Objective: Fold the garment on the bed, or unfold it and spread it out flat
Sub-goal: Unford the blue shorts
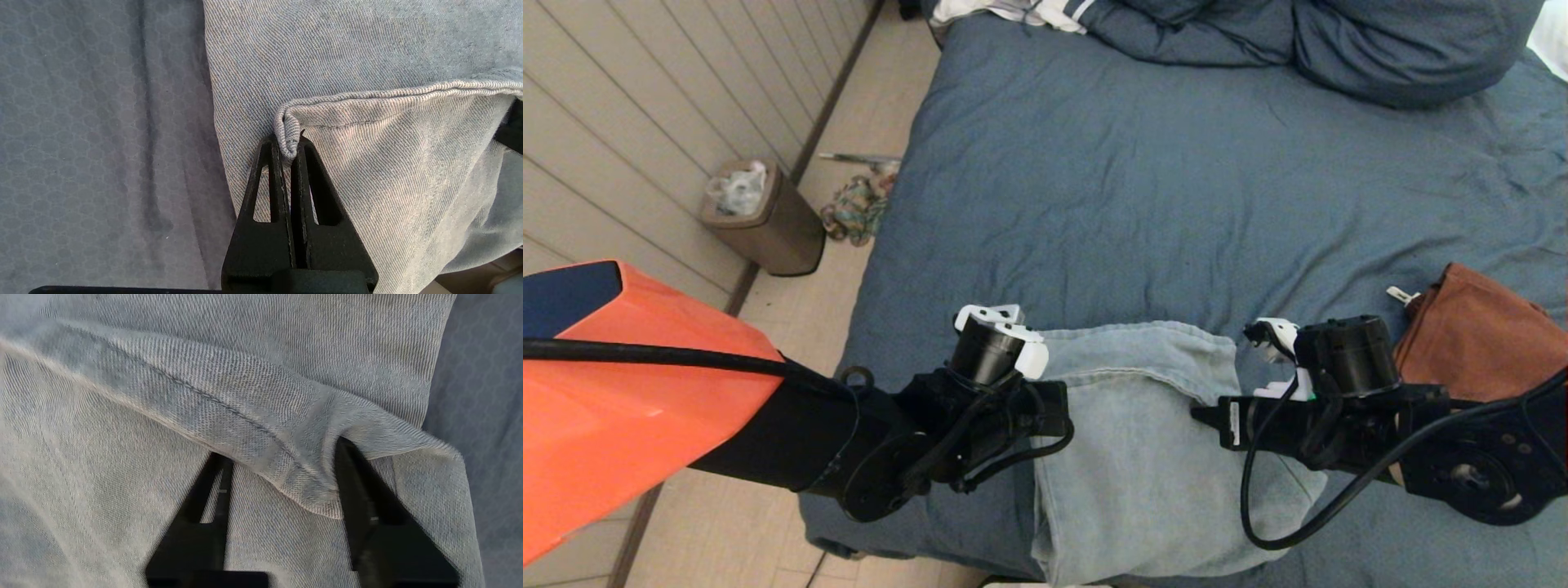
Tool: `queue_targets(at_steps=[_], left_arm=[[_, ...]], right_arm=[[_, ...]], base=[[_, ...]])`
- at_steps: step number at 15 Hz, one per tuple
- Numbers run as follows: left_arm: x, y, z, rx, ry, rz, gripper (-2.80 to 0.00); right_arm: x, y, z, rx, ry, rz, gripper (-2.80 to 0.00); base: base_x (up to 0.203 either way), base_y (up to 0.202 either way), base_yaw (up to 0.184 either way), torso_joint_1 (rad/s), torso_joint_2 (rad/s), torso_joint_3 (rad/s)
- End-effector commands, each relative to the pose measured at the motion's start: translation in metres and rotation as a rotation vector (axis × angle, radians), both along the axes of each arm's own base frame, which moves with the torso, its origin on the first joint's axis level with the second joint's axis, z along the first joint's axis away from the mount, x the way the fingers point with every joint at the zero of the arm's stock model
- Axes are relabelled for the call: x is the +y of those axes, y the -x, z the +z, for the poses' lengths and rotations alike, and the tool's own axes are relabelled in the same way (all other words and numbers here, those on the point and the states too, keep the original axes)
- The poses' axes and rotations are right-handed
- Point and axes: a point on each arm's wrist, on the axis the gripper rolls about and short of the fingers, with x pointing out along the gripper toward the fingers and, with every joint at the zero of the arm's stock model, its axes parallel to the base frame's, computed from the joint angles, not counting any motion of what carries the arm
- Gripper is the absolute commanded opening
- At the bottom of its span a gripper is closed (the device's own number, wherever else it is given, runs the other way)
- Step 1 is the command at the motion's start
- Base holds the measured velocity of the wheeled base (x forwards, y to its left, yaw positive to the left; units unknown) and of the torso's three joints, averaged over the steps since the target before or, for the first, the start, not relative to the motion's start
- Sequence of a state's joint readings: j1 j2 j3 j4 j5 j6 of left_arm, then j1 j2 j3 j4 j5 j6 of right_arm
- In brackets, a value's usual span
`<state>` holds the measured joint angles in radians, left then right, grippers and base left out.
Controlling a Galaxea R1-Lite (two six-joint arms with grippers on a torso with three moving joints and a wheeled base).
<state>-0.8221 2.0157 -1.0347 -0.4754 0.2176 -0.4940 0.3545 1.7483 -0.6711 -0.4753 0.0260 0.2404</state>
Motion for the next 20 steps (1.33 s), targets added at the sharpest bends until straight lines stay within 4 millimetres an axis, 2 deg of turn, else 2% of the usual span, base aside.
queue_targets(at_steps=[1,3,5,9,15,20], left_arm=[[0.000,0.000,-0.001,0.001,0.001,0.003,-2.80],[0.001,0.005,0.002,-0.001,0.003,-0.004,-2.80],[0.001,0.018,0.011,-0.020,0.015,-0.028,-2.80],[0.014,0.053,0.016,-0.008,0.016,-0.082,-2.80],[0.043,0.122,-0.004,0.029,-0.033,-0.218,-2.80],[0.052,0.156,-0.019,0.065,-0.083,-0.321,-2.80]], right_arm=[[0.000,0.001,0.003,-0.012,-0.004,-0.002,-2.80],[-0.004,0.010,0.012,-0.040,-0.014,-0.002,-2.80],[-0.008,0.022,0.022,-0.069,-0.023,-0.001,-2.80],[-0.020,0.063,0.025,-0.078,-0.021,0.011,-2.80],[-0.040,0.124,0.014,0.038,0.029,0.044,-2.80],[-0.028,0.156,0.001,0.151,0.093,0.222,-2.80]], base=[[0.000,0.000,0.000,0.000,0.00,0.000],[0.000,0.000,0.000,0.000,0.00,0.000],[0.000,0.000,0.000,0.000,0.00,0.000],[0.000,0.000,0.000,0.000,0.00,0.000],[0.000,0.000,0.000,0.000,0.00,0.000],[0.000,0.000,0.000,0.000,0.00,0.000]])
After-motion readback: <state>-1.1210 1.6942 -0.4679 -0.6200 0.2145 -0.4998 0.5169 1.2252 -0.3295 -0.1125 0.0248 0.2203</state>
